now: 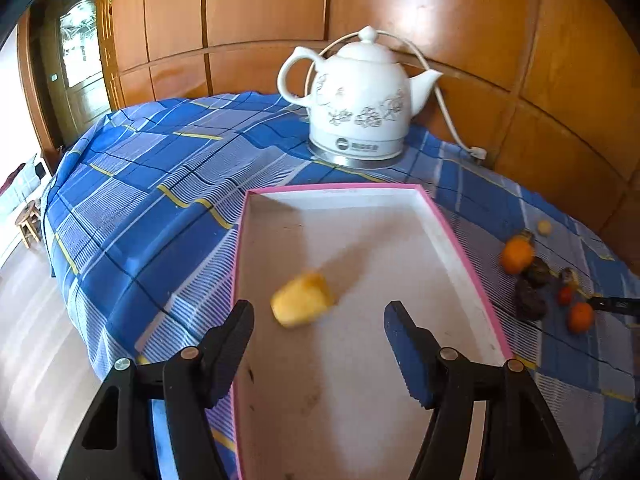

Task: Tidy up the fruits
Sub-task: 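Carry the pepper into the pink-rimmed tray and release with left tool while right tool grasps a small tan ball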

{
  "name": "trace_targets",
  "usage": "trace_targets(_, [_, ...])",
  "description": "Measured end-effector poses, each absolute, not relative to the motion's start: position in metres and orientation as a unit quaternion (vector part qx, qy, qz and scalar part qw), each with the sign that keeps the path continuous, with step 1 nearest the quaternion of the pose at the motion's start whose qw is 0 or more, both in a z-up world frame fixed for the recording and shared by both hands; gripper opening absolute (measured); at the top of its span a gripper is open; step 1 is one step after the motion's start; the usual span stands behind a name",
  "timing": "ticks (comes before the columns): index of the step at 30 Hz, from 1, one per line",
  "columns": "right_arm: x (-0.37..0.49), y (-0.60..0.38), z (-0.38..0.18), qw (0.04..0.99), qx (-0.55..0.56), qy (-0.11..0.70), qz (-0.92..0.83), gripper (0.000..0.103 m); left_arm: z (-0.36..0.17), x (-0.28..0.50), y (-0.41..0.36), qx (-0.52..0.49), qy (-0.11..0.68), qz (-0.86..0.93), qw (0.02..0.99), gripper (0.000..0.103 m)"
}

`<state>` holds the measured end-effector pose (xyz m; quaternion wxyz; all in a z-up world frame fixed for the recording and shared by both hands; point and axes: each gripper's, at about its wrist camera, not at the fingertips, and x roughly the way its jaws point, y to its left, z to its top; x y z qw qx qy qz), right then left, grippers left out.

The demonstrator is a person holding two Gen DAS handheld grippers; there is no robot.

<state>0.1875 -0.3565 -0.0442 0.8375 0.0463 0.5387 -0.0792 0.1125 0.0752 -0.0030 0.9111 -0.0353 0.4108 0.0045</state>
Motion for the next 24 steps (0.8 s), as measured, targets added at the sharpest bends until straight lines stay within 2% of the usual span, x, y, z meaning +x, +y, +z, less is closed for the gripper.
trace_targets(16, [0.119,-0.352,-0.04,0.837,0.017,0.545,-0.041,0.024,0.001,0.049,0.026,-0.013,0.403,-0.045,0.914,0.069])
trace_targets(24, [0.114,-0.343,-0.04,0.844,0.007,0.536,-0.029,0.024,0.001,0.029,0.018,-0.002,0.4,-0.045,0.916,0.072])
